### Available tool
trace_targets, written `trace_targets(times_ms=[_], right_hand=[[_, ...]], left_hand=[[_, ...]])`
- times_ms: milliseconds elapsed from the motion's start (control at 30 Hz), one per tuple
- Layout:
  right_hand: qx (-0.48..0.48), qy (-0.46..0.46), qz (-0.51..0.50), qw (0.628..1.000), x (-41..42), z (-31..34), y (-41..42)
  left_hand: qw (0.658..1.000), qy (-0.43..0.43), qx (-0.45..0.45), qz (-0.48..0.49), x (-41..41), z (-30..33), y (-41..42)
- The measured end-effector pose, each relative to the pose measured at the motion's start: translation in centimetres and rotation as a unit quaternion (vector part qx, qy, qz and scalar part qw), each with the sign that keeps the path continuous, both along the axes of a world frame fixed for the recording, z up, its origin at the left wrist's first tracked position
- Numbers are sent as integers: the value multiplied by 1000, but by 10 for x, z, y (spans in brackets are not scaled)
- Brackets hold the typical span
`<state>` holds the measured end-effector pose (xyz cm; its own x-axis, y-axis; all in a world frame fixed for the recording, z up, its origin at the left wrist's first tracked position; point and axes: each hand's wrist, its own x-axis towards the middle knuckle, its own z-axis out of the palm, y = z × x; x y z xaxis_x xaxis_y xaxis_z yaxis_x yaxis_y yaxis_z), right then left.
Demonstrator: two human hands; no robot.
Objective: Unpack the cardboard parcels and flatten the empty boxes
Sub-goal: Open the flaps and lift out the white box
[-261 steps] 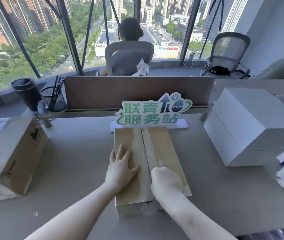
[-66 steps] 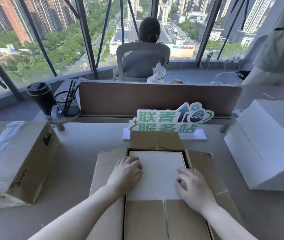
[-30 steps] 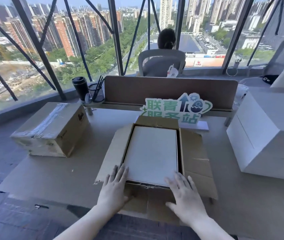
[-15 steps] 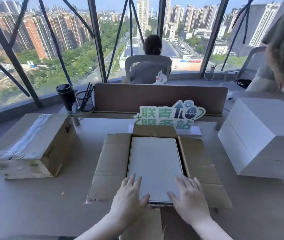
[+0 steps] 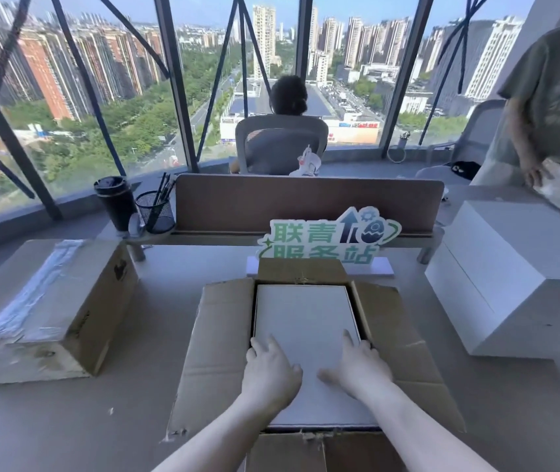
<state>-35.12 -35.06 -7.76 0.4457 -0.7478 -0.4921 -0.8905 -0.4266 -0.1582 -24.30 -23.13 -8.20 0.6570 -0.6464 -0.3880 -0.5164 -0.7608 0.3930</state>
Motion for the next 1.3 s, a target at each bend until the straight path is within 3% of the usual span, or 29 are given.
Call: trace_targets(times_ms=[133,267,333,433,667,900,1300], right_hand=[[-4,19,29,999,-3,5,-7],[40,15,35,998,-4,6,-17],[57,1,30,998,-7,7,-21],[58,-14,16,998,-10,7,-25],[42,-105,-102,988,-8,-8,-37],[19,-138,-83,987,-10,-5,-40],[-62,-297,-111,946,-18,25,-15]], left_hand=[[997,21,-6,69,-1,0,-10],[981,99,-43,162,19,15,-24],[976,119,-65,170,28,20,-25],[979,127,-27,154,31,17,-24],[986,37,-27,161,25,11,-25],[987,15,-54,152,30,25,-18],[981,-59,-95,158,37,42,-2]])
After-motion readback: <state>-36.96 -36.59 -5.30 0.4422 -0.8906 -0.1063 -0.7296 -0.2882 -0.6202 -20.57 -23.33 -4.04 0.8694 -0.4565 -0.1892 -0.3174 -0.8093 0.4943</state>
